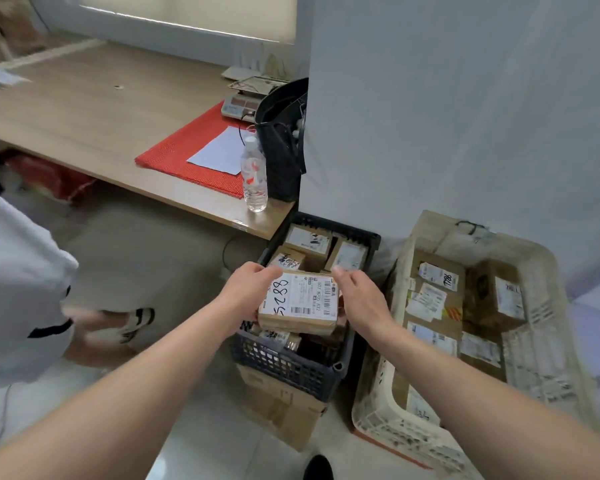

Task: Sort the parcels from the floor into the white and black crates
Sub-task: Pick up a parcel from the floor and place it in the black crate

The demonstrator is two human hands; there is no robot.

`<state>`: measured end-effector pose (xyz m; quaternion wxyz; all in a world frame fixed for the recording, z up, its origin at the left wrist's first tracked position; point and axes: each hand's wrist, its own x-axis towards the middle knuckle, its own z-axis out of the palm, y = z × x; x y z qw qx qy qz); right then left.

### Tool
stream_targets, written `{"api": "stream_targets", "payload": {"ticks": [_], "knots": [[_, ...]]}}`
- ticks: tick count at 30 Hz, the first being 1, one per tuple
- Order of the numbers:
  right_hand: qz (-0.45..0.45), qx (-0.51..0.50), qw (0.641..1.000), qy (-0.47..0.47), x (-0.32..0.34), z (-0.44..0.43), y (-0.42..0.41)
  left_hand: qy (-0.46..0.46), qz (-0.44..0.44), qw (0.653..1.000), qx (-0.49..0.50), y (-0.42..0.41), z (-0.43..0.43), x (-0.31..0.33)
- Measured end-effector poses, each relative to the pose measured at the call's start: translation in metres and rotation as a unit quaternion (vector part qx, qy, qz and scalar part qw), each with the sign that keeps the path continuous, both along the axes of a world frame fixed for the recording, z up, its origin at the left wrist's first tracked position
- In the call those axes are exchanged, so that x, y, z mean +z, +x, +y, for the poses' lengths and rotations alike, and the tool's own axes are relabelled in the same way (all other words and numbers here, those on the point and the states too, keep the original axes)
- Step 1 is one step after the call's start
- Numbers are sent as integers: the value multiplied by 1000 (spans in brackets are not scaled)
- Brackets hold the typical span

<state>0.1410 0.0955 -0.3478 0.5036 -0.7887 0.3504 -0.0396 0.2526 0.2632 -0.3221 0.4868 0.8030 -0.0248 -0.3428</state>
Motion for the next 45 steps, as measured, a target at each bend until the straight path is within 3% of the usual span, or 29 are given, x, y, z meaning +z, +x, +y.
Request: {"api": "stream_targets", "payload": {"ticks": [10,21,30,33,38,45], "knots": [[126,59,989,43,-41,-42,37,78,19,996,-28,36,-41,-48],[231,30,964,124,-76,-44,59,102,92,982,-133,79,-55,-106],[256,17,942,215,-107,-4,86,163,142,952,-219,119,-46,-137],[262,13,932,250,-120,9,98,209,116,937,-254,123,-44,-147],[279,78,944,157,-142,21,108,280,60,892,-350,128,-44,-160],[345,88,927,118,-155,18,106,290,68,881,-368,135,-41,-175]]}}
